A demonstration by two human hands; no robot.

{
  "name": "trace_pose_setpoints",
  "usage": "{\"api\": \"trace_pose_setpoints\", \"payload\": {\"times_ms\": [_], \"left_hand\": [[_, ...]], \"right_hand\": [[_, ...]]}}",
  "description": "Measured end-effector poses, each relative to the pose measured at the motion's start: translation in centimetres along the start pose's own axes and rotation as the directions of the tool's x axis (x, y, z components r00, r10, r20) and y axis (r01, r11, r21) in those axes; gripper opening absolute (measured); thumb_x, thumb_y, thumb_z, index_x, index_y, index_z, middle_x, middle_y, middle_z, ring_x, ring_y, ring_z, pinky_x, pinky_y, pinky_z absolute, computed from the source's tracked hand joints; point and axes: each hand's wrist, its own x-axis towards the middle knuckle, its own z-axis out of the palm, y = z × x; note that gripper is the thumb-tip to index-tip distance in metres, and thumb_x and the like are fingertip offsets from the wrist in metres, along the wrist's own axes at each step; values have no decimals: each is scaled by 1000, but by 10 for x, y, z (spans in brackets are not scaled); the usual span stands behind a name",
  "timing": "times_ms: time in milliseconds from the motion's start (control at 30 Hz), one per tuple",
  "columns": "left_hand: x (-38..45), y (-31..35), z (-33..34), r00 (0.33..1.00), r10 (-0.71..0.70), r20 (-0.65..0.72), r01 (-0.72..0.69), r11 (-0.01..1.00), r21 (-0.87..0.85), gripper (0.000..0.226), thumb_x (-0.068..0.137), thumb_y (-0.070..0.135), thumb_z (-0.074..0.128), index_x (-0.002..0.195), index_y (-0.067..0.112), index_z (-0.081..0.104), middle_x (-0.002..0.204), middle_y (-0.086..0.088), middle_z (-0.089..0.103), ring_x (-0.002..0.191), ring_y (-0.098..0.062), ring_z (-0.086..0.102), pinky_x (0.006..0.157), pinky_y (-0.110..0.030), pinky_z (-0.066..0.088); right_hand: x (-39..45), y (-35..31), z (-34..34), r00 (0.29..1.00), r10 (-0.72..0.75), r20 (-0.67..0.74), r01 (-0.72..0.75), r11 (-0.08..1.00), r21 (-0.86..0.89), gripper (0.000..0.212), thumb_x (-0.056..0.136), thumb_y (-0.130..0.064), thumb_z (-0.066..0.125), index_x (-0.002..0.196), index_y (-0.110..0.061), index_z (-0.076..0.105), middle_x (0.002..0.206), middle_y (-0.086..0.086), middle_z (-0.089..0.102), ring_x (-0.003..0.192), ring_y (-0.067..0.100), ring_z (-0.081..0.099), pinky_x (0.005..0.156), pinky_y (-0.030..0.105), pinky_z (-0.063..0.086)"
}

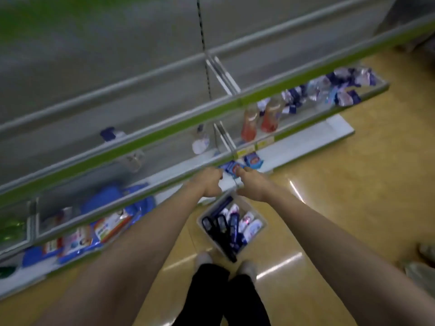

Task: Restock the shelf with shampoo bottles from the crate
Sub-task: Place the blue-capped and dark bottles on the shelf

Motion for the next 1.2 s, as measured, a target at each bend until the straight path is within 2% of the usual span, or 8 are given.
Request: {"api": "trace_pose_setpoints", "payload": {"times_ms": [167, 333, 467, 633, 833, 967, 1067, 1200], "left_hand": [[23, -8, 90, 994, -50, 95, 49, 999, 5, 48, 88, 23, 56, 132, 7, 42, 129, -17, 41, 116, -36, 48, 92, -41, 45], [47, -13, 156, 984, -7, 179, 14, 999, -35, 35, 86, 18, 55, 119, 7, 51, 127, -16, 42, 115, -34, 48, 85, -39, 48], [62, -14, 201, 967, -19, 255, 35, 998, -57, 44, 87, 13, 52, 130, 5, 44, 133, -18, 40, 121, -32, 43, 92, -41, 46], [87, -9, 242, 951, -24, 307, 47, 997, -68, 47, 89, 13, 53, 133, 5, 40, 129, -18, 40, 117, -32, 45, 91, -41, 46], [117, 8, 259, 941, 8, 339, 11, 998, -54, 45, 87, 15, 57, 130, 6, 44, 129, -16, 39, 116, -31, 46, 94, -41, 45], [132, 22, 254, 945, 33, 325, -14, 998, -62, 48, 88, 18, 58, 133, 7, 43, 131, -16, 40, 117, -32, 47, 95, -41, 45], [146, 31, 252, 953, 5, 303, 28, 994, -106, 51, 87, 18, 59, 134, 7, 42, 135, -16, 38, 120, -32, 46, 97, -42, 45], [170, 48, 254, 967, -97, 237, 149, 966, -213, 47, 88, 17, 59, 131, 9, 45, 133, -15, 40, 117, -32, 49, 96, -41, 46]], "right_hand": [[10, 35, 94, 989, 58, 133, -74, 990, 116, 52, 91, -23, 59, 133, -2, 37, 135, 16, 45, 116, 33, 53, 87, 34, 43], [18, 71, 164, 971, 128, 203, -163, 973, 165, 54, 90, -23, 60, 134, -3, 36, 138, 19, 38, 119, 35, 49, 90, 38, 44], [27, 95, 212, 946, 177, 272, -240, 946, 218, 51, 90, -21, 60, 131, -1, 38, 132, 21, 43, 117, 37, 50, 89, 37, 43], [44, 118, 253, 927, 213, 310, -301, 913, 274, 53, 90, -20, 59, 134, -3, 37, 133, 21, 42, 122, 36, 45, 95, 38, 41], [60, 141, 269, 913, 277, 300, -363, 887, 285, 53, 89, -20, 61, 135, -6, 38, 131, 18, 44, 118, 35, 48, 95, 40, 44], [71, 151, 257, 926, 279, 253, -346, 897, 277, 58, 89, -20, 62, 139, -7, 35, 136, 19, 42, 122, 35, 47, 97, 39, 42], [85, 162, 244, 940, 234, 249, -296, 921, 253, 55, 90, -19, 60, 137, -5, 35, 136, 20, 40, 119, 36, 49, 90, 37, 43], [112, 187, 231, 958, 133, 255, -185, 964, 192, 54, 90, -18, 59, 137, -7, 36, 135, 17, 41, 122, 33, 46, 96, 37, 41]]}}
